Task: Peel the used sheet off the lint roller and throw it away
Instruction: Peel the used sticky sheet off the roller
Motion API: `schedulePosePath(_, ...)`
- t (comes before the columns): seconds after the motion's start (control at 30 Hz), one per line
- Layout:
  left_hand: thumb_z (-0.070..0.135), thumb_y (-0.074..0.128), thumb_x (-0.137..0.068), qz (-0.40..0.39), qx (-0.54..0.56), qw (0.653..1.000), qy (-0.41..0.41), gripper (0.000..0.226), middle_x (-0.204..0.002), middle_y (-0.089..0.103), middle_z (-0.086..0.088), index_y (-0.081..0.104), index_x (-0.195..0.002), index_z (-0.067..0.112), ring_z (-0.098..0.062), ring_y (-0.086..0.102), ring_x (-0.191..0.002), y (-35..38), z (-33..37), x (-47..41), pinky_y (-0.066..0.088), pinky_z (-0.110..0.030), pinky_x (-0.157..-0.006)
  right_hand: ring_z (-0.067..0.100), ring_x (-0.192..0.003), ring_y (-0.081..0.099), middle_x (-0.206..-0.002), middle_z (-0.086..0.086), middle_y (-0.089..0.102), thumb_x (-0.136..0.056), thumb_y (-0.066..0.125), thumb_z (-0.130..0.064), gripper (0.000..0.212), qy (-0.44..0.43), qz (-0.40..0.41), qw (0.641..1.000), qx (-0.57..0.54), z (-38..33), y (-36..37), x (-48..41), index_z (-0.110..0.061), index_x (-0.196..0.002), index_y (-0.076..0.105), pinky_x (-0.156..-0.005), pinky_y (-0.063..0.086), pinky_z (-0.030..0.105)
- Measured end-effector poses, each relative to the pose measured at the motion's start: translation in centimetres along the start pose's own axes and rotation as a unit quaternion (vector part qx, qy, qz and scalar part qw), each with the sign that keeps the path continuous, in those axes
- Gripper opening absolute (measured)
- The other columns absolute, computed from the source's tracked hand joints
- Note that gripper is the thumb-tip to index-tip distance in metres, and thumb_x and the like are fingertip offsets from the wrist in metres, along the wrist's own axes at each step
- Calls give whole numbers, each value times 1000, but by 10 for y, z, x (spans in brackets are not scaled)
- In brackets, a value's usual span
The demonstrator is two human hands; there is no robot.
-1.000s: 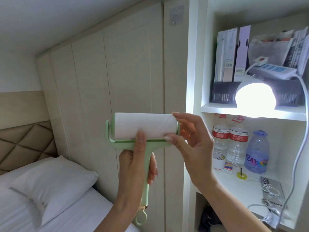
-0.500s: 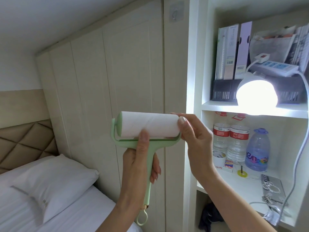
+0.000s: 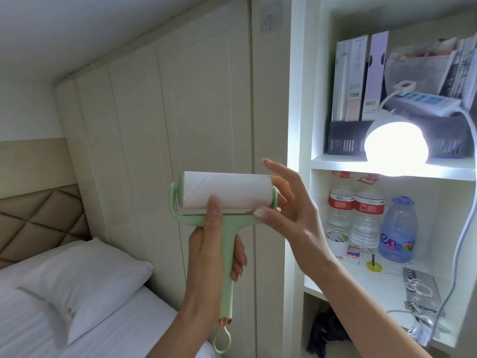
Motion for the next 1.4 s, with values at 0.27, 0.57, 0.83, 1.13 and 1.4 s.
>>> schedulePosePath(0.27, 60, 51, -76, -59, 32, 998, -20, 57, -59, 68, -15, 70, -90, 7, -21, 60, -45, 1, -2, -6, 50, -28, -45, 15, -74, 58, -77, 1, 66, -69, 68, -36, 33, 17, 75, 997, 32, -3, -7, -2, -20, -98, 69, -65, 48, 20)
schedulePosePath(0.57, 42, 59, -77, -28, 82, 996, -4, 38, -63, 64, -9, 66, -94, 9, -13, 50, -39, -7, 5, -11, 36, -20, -32, 17, -96, 63, -104, 13, 68, -75, 64, -33, 42, 92, -3, 995, -36, 4, 7, 3, -25, -116, 63, -86, 51, 34)
schedulePosePath(0.83, 48, 62, -71, 17, 70, 997, -9, 43, -53, 60, -7, 67, -92, 11, -13, 45, -34, -12, 1, -12, 35, -21, -32, 23, -101, 58, -112, 9, 64, -72, 53, -36, 45, 132, 1, 985, -112, 18, 16, 5, -25, -114, 65, -86, 49, 39)
schedulePosePath(1.13, 51, 66, -71, 26, 47, 998, -17, 43, -48, 58, -4, 66, -90, 11, -14, 45, -34, -14, -3, -10, 35, -22, -34, 23, -100, 57, -109, 9, 62, -84, 51, -19, 41, 129, -22, 974, -184, 23, 15, 6, -23, -124, 60, -87, 51, 32)
schedulePosePath(1.4, 50, 62, -70, 26, 61, 997, -30, 37, -51, 59, -7, 68, -80, 15, -14, 42, -33, -13, -3, -12, 34, -20, -33, 28, -106, 54, -118, 15, 57, -85, 53, -25, 47, 120, -59, 967, -216, 22, 20, 7, -23, -133, 51, -92, 48, 40)
Point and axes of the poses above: each hand's wrist, its own x-axis away from the middle knuckle, its own y-axis out of the palm, z = x × y, the point moved 6 cm from there along -x, towards the middle knuckle
